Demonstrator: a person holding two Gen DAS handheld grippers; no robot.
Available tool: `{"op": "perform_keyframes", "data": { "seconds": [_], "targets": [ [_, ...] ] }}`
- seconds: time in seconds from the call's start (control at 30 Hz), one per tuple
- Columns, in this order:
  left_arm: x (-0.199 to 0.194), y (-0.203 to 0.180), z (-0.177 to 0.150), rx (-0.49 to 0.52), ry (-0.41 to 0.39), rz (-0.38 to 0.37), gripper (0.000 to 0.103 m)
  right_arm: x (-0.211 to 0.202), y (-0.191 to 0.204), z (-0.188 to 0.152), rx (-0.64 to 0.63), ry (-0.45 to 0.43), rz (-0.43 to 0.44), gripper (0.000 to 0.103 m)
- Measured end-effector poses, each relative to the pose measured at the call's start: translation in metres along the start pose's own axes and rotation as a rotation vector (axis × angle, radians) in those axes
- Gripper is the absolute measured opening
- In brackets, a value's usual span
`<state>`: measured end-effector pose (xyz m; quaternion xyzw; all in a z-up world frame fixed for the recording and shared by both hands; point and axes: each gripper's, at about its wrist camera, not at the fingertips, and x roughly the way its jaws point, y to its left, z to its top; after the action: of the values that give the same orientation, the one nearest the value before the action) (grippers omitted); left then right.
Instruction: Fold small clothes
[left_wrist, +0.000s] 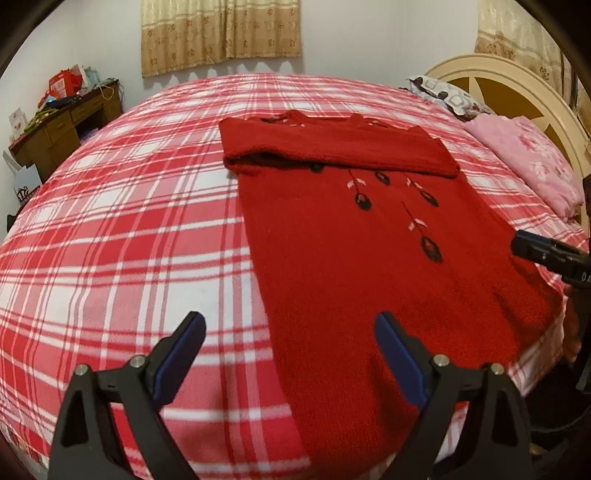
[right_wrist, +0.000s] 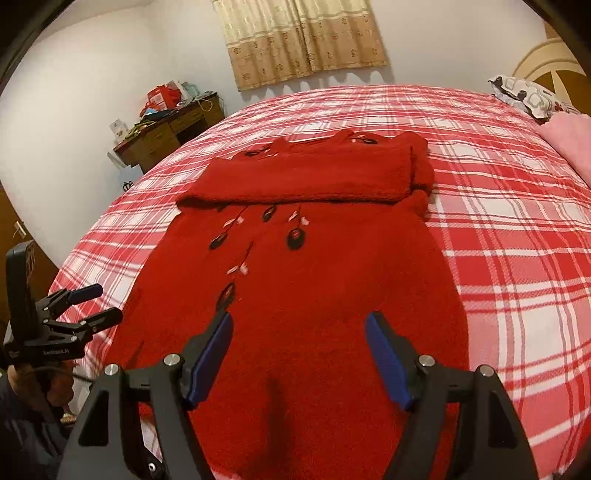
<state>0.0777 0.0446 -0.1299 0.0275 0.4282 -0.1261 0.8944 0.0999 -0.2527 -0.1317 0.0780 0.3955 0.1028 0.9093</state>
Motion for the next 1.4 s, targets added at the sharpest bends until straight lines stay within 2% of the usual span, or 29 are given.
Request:
{"op": "perform_keyframes", "data": {
  "seconds": [0.17, 0.23, 0.3, 0.57, 0.7, 0.83, 0.87, 0.93, 0.97, 1.13, 1.27, 1.4],
  "targets": [
    [-0.008, 0.006, -0.012, -0.017, 0.032, -0.032, 0.083, -0.008, 0.006, -0.012, -0.01, -0.012, -0.002, 0.075],
    [-0.007, 0.009, -0.017, -0.038, 0.068, -0.084, 0.081, -0.009, 0.008, -0.017, -0.02, -0.014, -0.002, 0.075],
    [-0.003, 0.01, -0.022, -0.058, 0.104, -0.132, 0.075, -0.01, 0.01, -0.022, -0.019, -0.015, 0.015, 0.076],
    [0.007, 0.012, -0.036, -0.129, 0.212, -0.214, 0.06, -0.017, 0.014, -0.025, -0.025, -0.045, 0.054, 0.076],
    [0.01, 0.006, -0.043, -0.13, 0.256, -0.223, 0.06, -0.021, 0.015, -0.025, -0.039, -0.055, 0.051, 0.077],
    [0.007, 0.002, -0.046, -0.117, 0.263, -0.241, 0.059, -0.022, 0.014, -0.024, -0.036, -0.059, 0.051, 0.077],
    [0.006, 0.001, -0.045, -0.11, 0.261, -0.244, 0.053, -0.023, 0.013, -0.023, -0.036, -0.059, 0.046, 0.077],
    [0.004, -0.002, -0.046, -0.091, 0.259, -0.254, 0.028, -0.026, 0.011, -0.022, -0.036, -0.065, 0.04, 0.077],
    [0.004, -0.002, -0.046, -0.086, 0.262, -0.257, 0.01, -0.029, 0.009, -0.021, -0.034, -0.067, 0.038, 0.077],
    [-0.002, -0.002, -0.043, -0.069, 0.226, -0.252, 0.01, -0.044, -0.012, -0.021, -0.004, -0.063, -0.026, 0.077],
    [-0.009, -0.003, -0.04, -0.042, 0.181, -0.256, 0.01, -0.053, -0.04, -0.028, 0.033, -0.025, -0.106, 0.077],
    [-0.003, 0.001, -0.04, -0.062, 0.19, -0.272, 0.01, -0.059, -0.059, -0.036, 0.077, 0.019, -0.153, 0.077]
  ]
}}
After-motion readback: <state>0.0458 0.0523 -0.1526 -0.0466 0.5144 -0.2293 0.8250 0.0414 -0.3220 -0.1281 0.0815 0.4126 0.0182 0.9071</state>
